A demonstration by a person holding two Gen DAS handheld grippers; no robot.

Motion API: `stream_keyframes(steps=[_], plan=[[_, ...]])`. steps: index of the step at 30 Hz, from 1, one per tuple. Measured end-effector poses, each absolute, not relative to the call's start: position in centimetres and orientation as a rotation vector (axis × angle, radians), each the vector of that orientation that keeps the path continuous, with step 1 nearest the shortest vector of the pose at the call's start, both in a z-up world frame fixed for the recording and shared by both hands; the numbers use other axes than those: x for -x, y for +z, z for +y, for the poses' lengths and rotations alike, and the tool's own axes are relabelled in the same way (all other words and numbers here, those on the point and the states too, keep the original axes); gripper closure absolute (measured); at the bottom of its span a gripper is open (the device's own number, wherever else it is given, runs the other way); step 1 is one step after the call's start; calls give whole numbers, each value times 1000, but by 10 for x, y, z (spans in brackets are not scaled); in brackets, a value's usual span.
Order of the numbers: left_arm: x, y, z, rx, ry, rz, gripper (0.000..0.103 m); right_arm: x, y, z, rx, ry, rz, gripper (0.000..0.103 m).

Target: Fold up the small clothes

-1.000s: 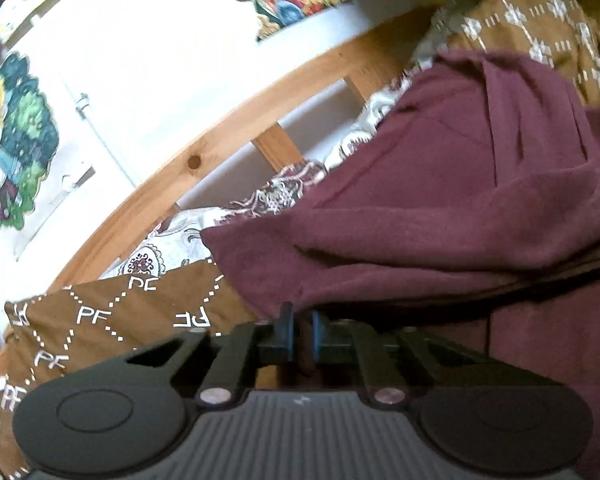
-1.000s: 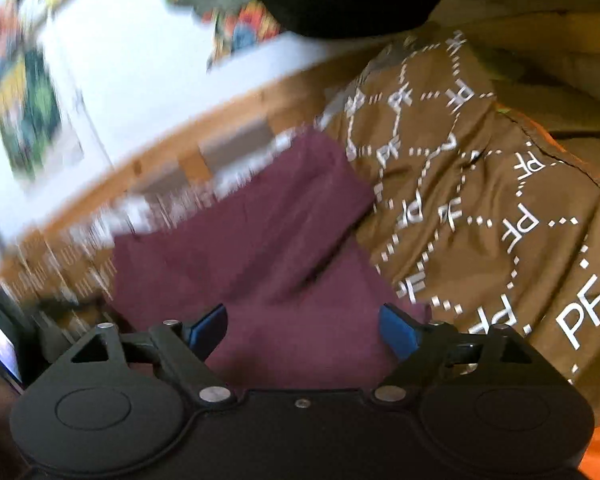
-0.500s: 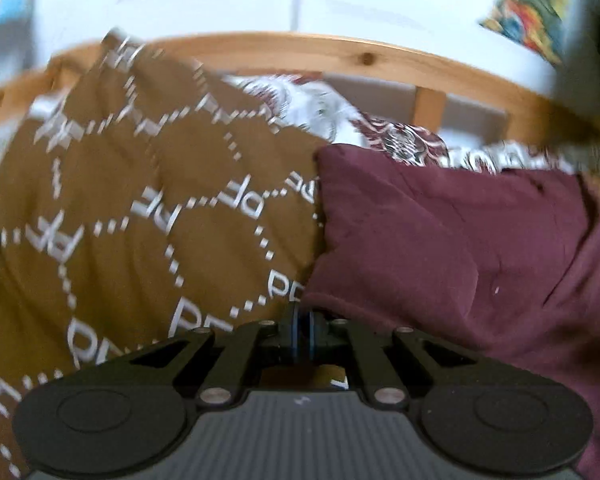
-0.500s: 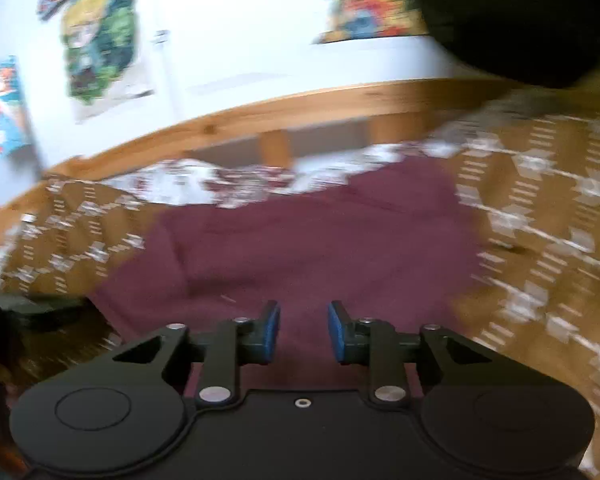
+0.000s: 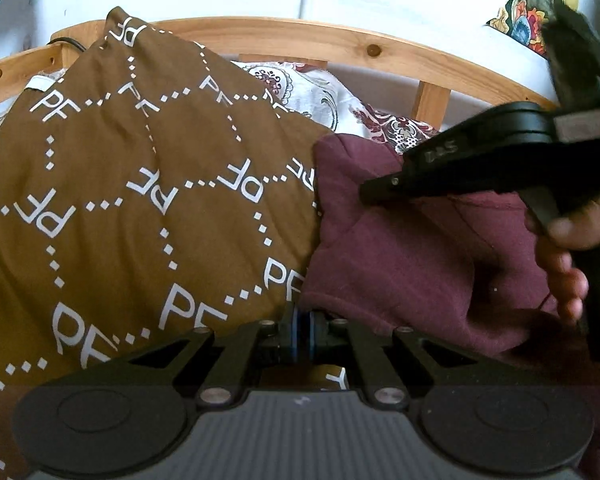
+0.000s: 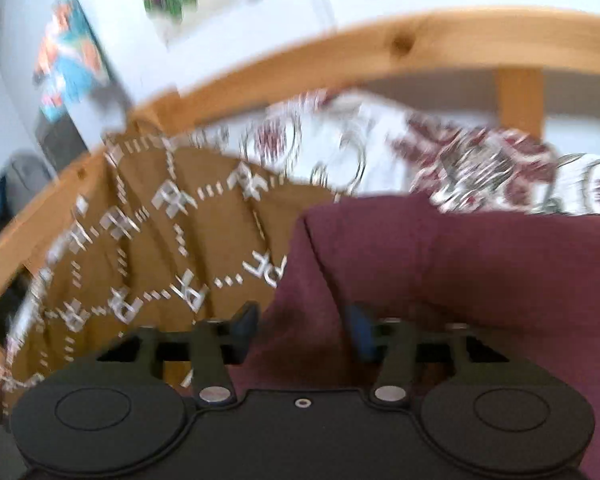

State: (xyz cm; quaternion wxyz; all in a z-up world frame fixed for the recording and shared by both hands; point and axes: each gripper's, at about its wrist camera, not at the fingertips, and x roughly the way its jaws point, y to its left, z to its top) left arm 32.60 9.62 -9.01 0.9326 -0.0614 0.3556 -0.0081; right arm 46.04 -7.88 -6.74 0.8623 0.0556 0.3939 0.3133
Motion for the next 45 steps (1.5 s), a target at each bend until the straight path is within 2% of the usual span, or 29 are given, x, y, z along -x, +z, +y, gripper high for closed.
stream_keyframes(steps=[1, 6, 9, 11, 12, 13, 15, 16, 18, 19, 23, 24, 25, 27, 28, 30, 32, 35, 39, 41, 42, 43, 45], plan=[[-326, -89, 97, 132, -14, 725, 99, -464, -68, -72, -72, 657, 836, 101], [-318, -78, 97, 148, 23, 656, 99, -471, -42, -57, -23, 707, 704, 102], [-318, -80, 91, 105, 52, 679, 98, -482, -33, -47, -39, 717, 664, 101], [-320, -85, 91, 101, 70, 718, 92, -489, -37, -39, -4, 700, 683, 100], [-321, -86, 94, 126, 68, 734, 81, -490, -41, -37, 5, 686, 701, 97], [-320, -84, 97, 158, 64, 735, 55, -490, -45, -39, -3, 677, 720, 92], [-313, -76, 104, 221, 72, 688, 32, -485, -48, -49, -50, 668, 724, 75], [-309, -72, 105, 230, 76, 652, 31, -479, -45, -57, -61, 665, 710, 68], [-309, -66, 103, 219, 56, 595, 29, -465, -38, -78, -68, 655, 670, 46], [-312, -64, 102, 218, 48, 580, 27, -455, -38, -86, -68, 649, 652, 43], [-336, -66, 96, 225, 17, 590, 28, -406, -41, -138, -61, 594, 638, 31], [-341, -69, 94, 212, 12, 608, 35, -391, -45, -153, -61, 562, 645, 31], [-346, -73, 92, 196, 10, 635, 62, -376, -48, -167, -61, 532, 655, 31], [-353, -82, 91, 186, 20, 710, 100, -342, -55, -195, -59, 456, 677, 31], [-353, -84, 93, 215, 33, 721, 101, -324, -57, -210, -63, 408, 682, 29], [-345, -82, 100, 303, 62, 699, 102, -288, -66, -234, -100, 303, 692, 21], [-335, -76, 103, 329, 92, 683, 102, -254, -75, -261, -183, 213, 709, 18], [-322, -73, 101, 316, 146, 677, 102, -218, -93, -285, -269, 96, 725, 18], [-333, -91, 98, 277, 178, 755, 100, -202, -119, -294, -278, 13, 778, 19], [-332, -89, 100, 301, 179, 751, 93, -205, -121, -288, -238, 17, 774, 18], [-331, -85, 100, 311, 181, 741, 84, -206, -119, -285, -217, 25, 762, 19], [-327, -83, 101, 309, 194, 729, 67, -206, -116, -283, -207, 37, 741, 19], [-323, -78, 99, 282, 211, 687, 54, -204, -109, -284, -204, 61, 690, 17]])
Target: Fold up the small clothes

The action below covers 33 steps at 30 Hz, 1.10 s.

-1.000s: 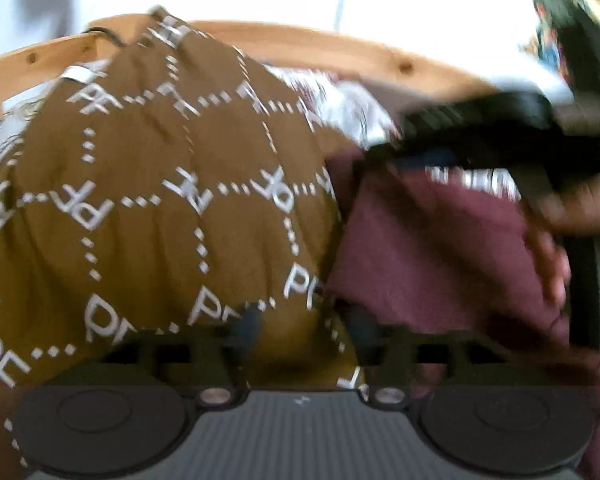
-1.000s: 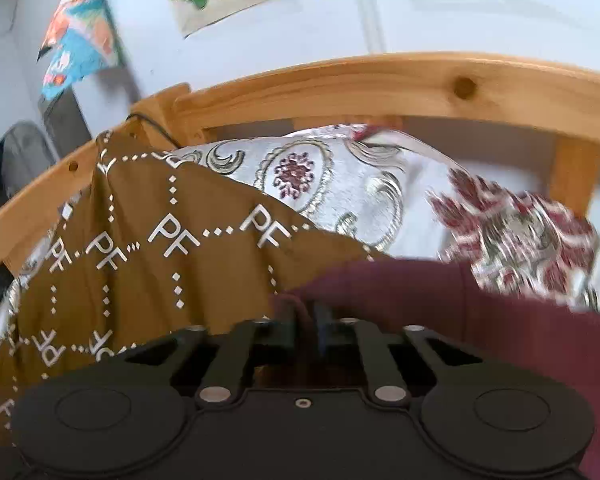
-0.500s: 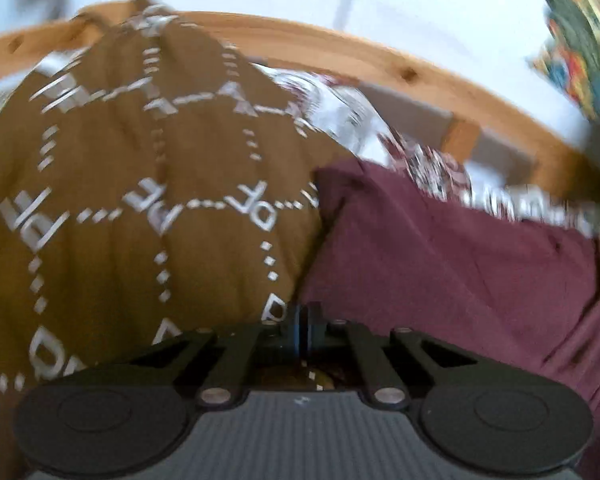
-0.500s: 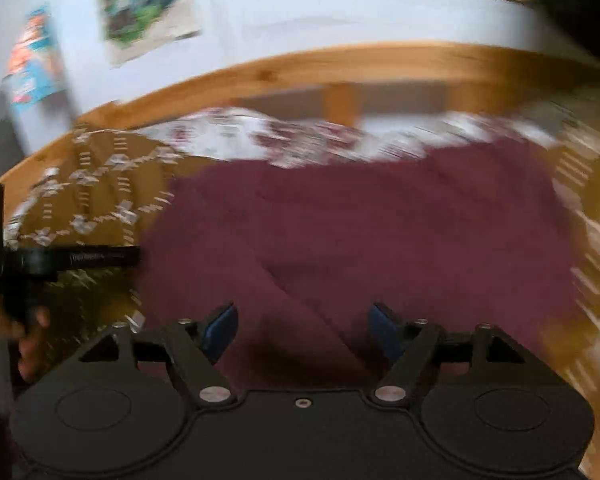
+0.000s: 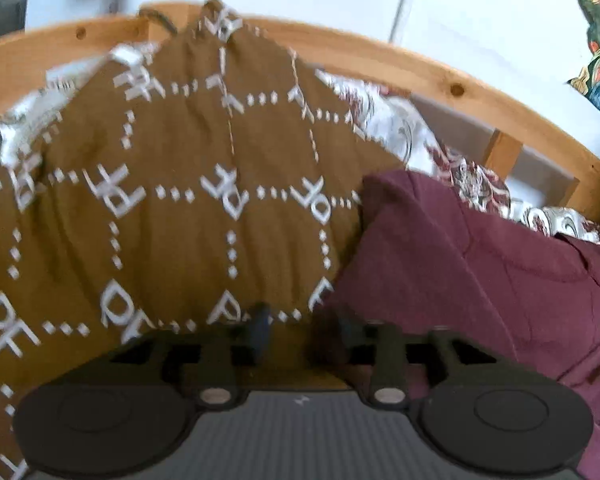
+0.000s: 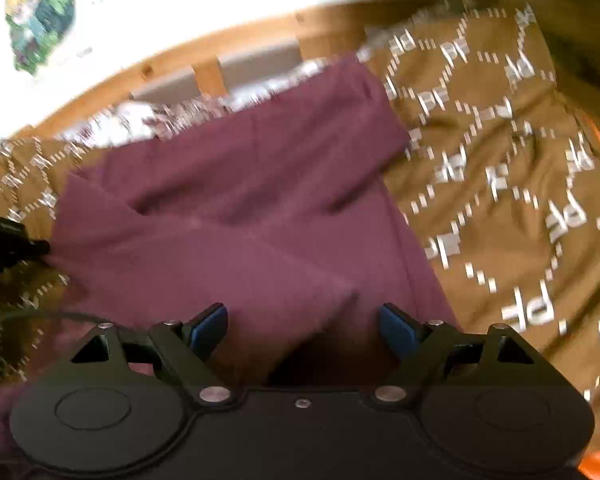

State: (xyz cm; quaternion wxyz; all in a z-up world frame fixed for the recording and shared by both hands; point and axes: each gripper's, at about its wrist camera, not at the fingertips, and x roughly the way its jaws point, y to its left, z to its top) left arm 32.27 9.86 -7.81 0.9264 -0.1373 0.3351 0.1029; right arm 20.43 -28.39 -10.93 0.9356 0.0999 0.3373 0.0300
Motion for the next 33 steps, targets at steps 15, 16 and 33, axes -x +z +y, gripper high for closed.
stream_keyframes(steps=[15, 16, 33], plan=[[-392, -84, 59, -125, 147, 538, 44, -382, -53, -361, -95, 26, 489, 34], [-396, -86, 62, -119, 161, 552, 45, -398, -53, -363, -99, 11, 502, 36], [-365, -55, 63, -43, 155, 611, 1, -322, -61, -337, -125, 66, 587, 15]])
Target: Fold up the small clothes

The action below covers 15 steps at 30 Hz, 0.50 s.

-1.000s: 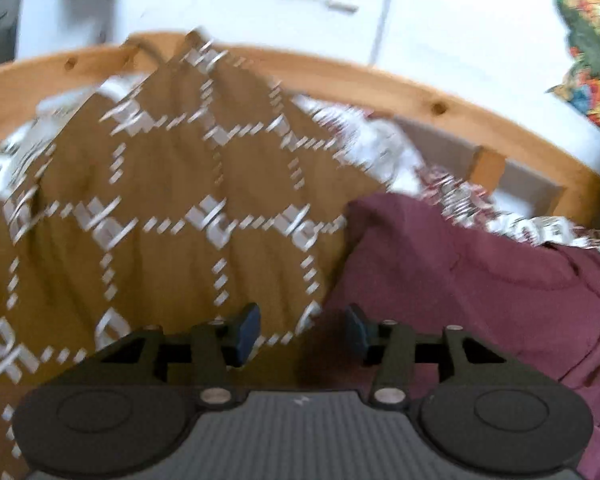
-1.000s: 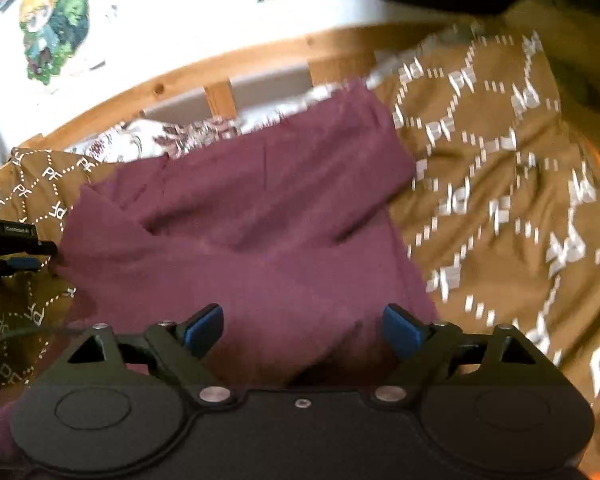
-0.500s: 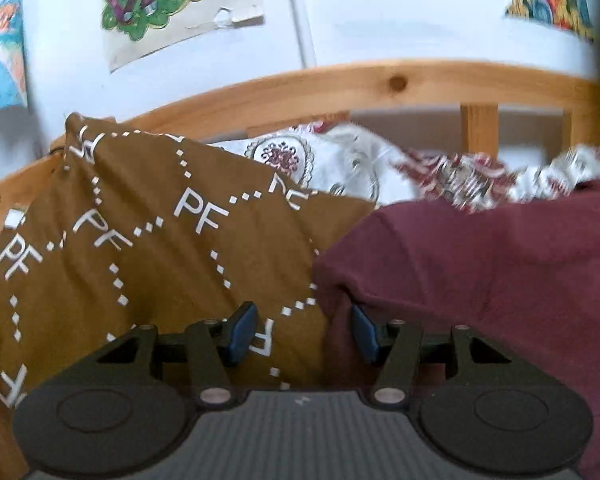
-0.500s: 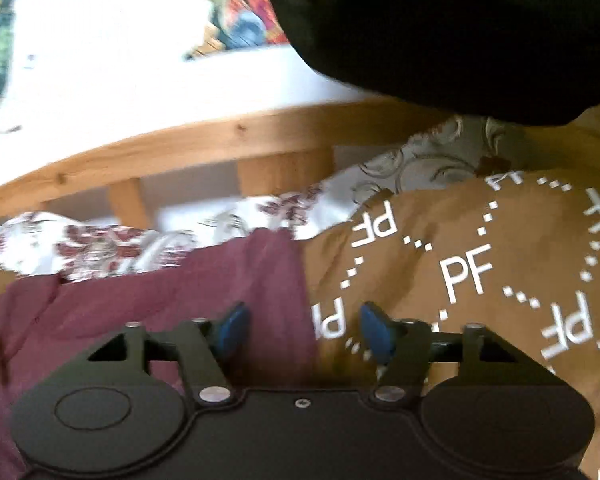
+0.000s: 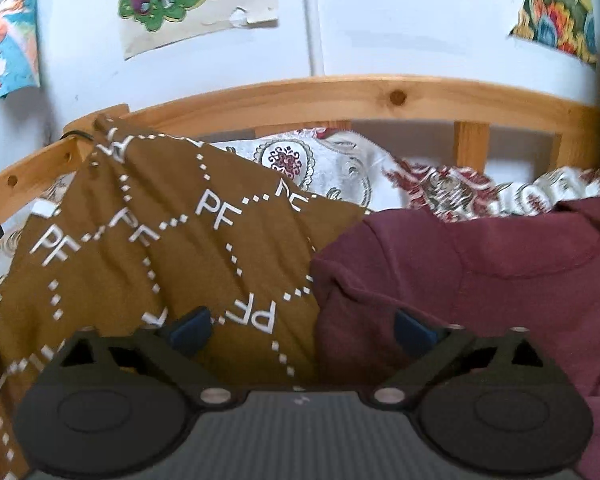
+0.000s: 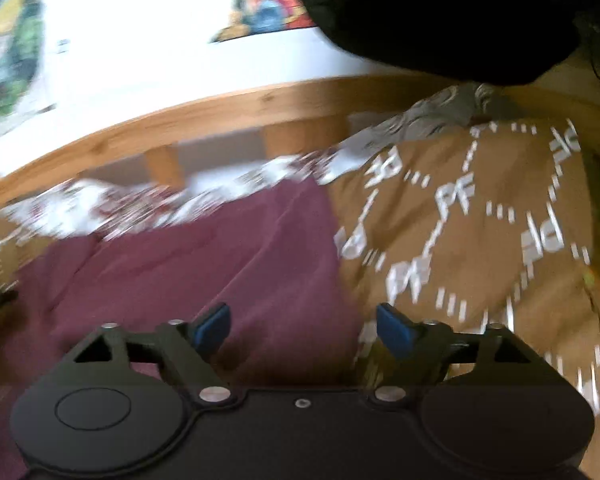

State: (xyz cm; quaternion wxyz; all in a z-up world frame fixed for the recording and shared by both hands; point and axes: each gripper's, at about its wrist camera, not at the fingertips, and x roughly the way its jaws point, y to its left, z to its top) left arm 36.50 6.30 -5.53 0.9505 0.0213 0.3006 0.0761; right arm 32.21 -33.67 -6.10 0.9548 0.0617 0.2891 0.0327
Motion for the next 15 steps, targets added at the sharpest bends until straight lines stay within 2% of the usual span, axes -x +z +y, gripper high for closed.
stream_keyframes(steps=[8, 15], plan=[[-296, -34, 44, -85, -32, 660, 1, -204, -61, -318, -42, 109, 610, 1], [-206, -20, 20, -145, -270, 680, 1, -141, -46, -320, 74, 114, 639, 1]])
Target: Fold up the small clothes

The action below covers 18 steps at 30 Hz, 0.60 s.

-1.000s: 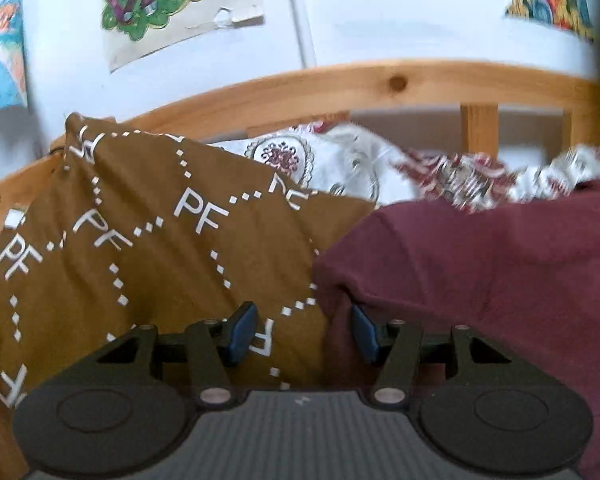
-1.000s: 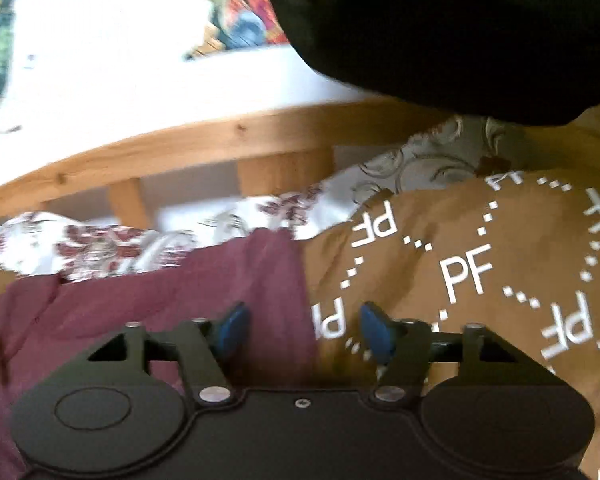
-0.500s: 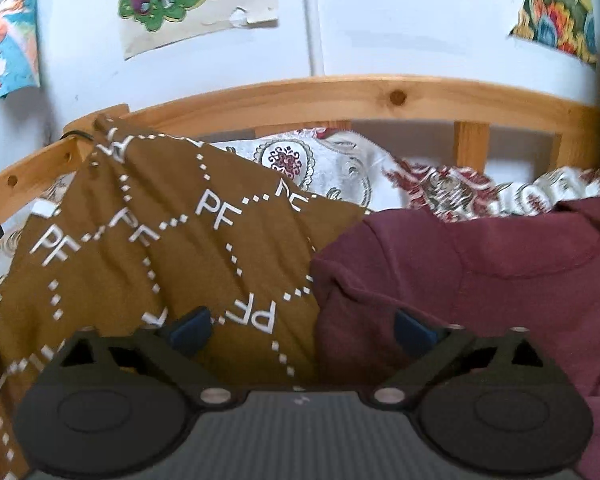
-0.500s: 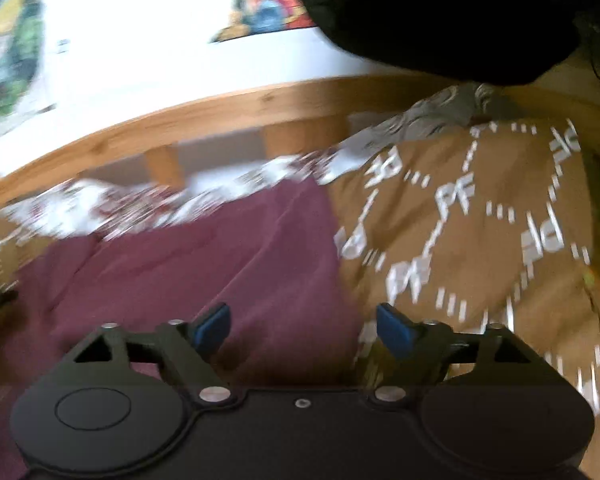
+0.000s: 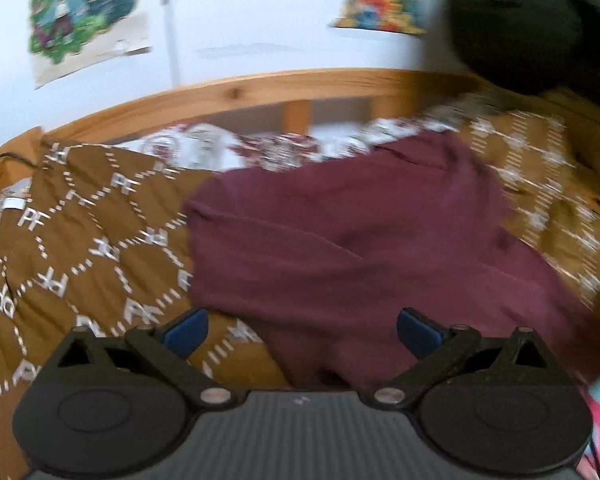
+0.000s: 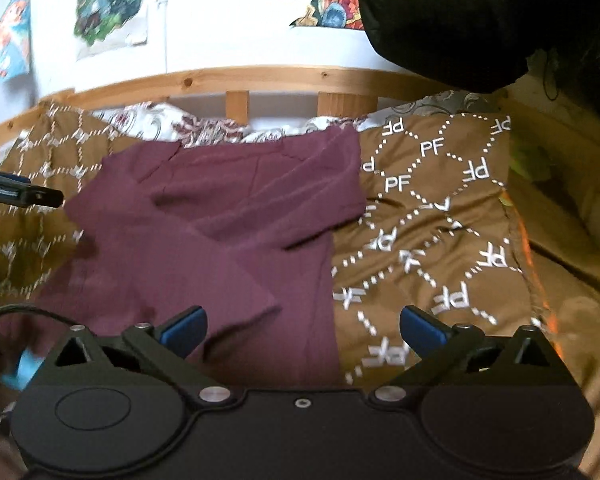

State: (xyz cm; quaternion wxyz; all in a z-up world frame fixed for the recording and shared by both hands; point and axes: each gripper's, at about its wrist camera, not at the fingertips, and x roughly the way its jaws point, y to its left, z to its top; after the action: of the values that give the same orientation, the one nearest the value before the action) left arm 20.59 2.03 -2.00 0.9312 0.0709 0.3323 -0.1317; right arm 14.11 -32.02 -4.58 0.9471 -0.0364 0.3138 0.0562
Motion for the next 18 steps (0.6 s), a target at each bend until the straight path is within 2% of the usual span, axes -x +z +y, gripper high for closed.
stream_keyframes(steps=[8, 12, 18], plan=[[-119, -23, 15, -177, -394, 715, 1, -110, -36, -303, 268, 131, 760, 1], [-113, -43, -4, -289, -396, 788, 1, -91, -43, -293, 376, 140, 799, 1], [-122, -64, -27, -376, -330, 852, 2, -68, -52, -290, 423, 99, 754, 1]])
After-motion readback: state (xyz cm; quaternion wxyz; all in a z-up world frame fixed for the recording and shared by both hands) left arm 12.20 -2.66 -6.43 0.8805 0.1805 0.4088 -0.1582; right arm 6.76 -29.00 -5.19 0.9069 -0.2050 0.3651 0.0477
